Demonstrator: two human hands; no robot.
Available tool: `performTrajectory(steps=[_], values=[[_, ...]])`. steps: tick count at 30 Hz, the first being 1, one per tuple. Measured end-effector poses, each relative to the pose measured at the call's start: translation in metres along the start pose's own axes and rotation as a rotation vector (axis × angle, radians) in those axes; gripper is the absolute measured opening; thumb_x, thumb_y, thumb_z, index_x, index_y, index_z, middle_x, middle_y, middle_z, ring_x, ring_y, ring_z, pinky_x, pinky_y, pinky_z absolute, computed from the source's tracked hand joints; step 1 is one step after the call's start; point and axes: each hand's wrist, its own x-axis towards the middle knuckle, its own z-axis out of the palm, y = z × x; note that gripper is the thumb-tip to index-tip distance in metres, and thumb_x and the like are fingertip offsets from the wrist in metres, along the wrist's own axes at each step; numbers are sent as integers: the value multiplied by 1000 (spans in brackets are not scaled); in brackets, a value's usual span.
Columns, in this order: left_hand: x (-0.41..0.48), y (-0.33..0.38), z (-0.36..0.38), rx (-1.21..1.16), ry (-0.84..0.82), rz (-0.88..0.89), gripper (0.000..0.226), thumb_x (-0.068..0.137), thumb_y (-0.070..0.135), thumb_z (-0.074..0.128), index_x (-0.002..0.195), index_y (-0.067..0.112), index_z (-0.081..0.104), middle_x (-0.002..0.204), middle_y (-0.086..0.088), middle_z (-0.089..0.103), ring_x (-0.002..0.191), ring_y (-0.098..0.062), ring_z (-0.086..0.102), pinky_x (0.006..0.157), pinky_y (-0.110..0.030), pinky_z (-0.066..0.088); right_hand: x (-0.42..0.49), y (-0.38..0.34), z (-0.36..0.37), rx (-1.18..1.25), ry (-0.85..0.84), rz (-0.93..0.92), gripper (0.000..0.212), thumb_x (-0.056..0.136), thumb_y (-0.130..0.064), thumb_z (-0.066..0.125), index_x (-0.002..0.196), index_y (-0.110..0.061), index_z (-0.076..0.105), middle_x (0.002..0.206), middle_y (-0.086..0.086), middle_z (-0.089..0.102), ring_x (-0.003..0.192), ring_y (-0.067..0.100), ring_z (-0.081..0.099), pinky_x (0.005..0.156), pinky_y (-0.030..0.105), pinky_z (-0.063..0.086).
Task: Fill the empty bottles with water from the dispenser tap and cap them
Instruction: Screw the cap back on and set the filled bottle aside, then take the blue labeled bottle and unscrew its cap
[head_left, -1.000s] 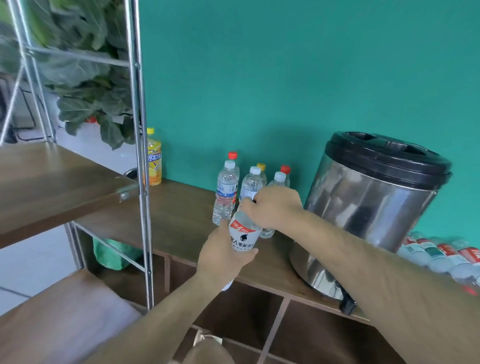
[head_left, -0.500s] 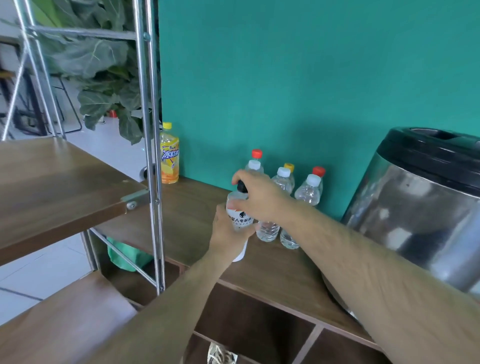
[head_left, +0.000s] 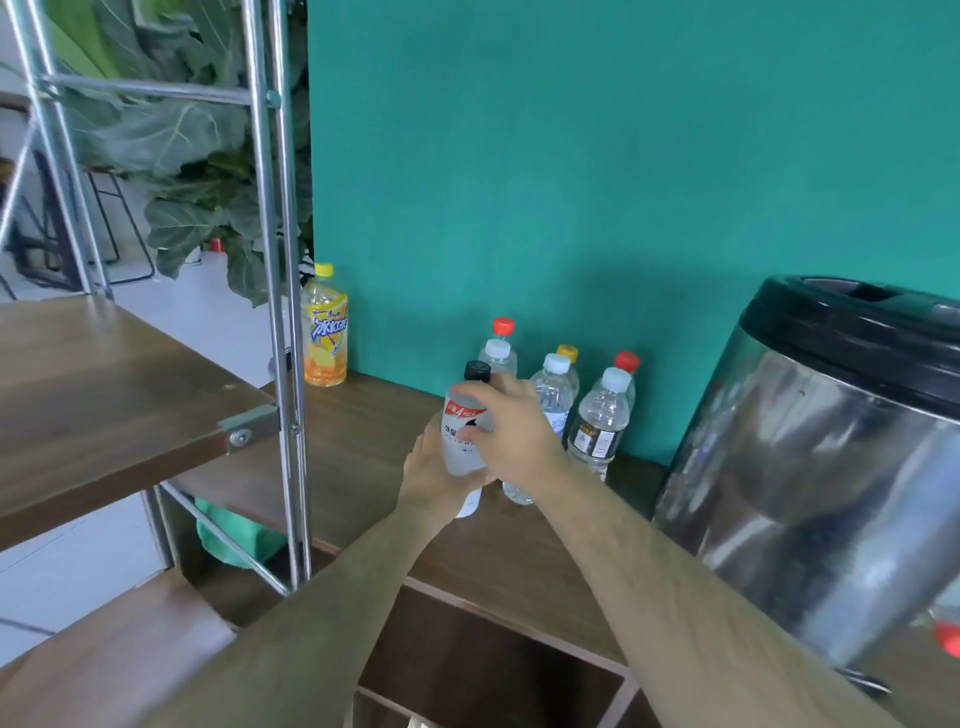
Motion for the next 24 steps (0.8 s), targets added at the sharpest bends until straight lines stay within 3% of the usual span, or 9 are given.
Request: performTrajectory(steps=[3, 5, 9, 11, 14, 17, 20, 24], values=[[-27, 13, -9, 101, 50, -30, 118, 68, 57, 86, 160, 30, 18, 154, 3, 40, 143, -26, 37, 115, -51, 37, -18, -8, -13, 97, 73, 46, 50, 101, -20, 66, 149, -28, 53, 159, 7, 35, 150, 26, 31, 119, 38, 37], [-51, 22, -18, 198, 146, 82, 101, 80, 50, 81, 159, 24, 24, 152, 1, 41, 138, -27, 38, 111, -47, 35, -39, -20, -26, 112, 128, 48, 48, 106, -30, 59, 152, -28, 48, 162, 4, 32, 153, 21, 28, 119, 40, 37], [-96, 59, -25, 302, 200, 438, 63, 86, 27, 78, 142, 15, 51, 134, -4, 58, 119, -30, 53, 96, -41, 42, -96, -40, -65, 149, 232, -3, 29, 109, -27, 51, 134, -16, 61, 132, 0, 56, 119, 15, 55, 101, 40, 48], [-122, 87, -18, 314, 135, 565, 55, 88, 22, 75, 138, 16, 54, 133, -2, 59, 120, -24, 53, 96, -31, 39, -133, -41, -90, 185, 294, 13, 19, 110, -23, 47, 121, -16, 62, 117, -3, 60, 102, 11, 57, 91, 37, 49], [-164, 136, 4, 257, -20, 729, 52, 92, 22, 70, 141, 18, 52, 136, 0, 58, 124, -18, 52, 103, -27, 40, -193, -32, -129, 202, 384, 73, 14, 110, -22, 47, 113, -19, 60, 105, -10, 60, 96, 5, 56, 87, 26, 47], [-200, 183, 47, 233, -179, 829, 51, 95, 20, 67, 143, 18, 50, 138, 1, 56, 126, -15, 50, 106, -29, 41, -252, -7, -163, 174, 468, 156, 15, 109, -24, 48, 119, -21, 59, 110, -11, 61, 102, 4, 58, 90, 24, 46], [-230, 218, 98, 239, -305, 910, 50, 94, 20, 67, 142, 19, 51, 139, 3, 55, 126, -13, 49, 106, -33, 43, -307, 21, -195, 152, 529, 267, 19, 109, -23, 50, 126, -20, 58, 112, -10, 61, 95, -2, 56, 83, 12, 41], [-255, 245, 169, 278, -435, 930, 56, 94, 20, 67, 145, 23, 47, 144, 5, 50, 129, -17, 50, 109, -31, 41, -369, 67, -231, 70, 612, 401, 29, 107, -23, 53, 134, -15, 57, 126, -9, 61, 108, 3, 55, 90, 22, 43]])
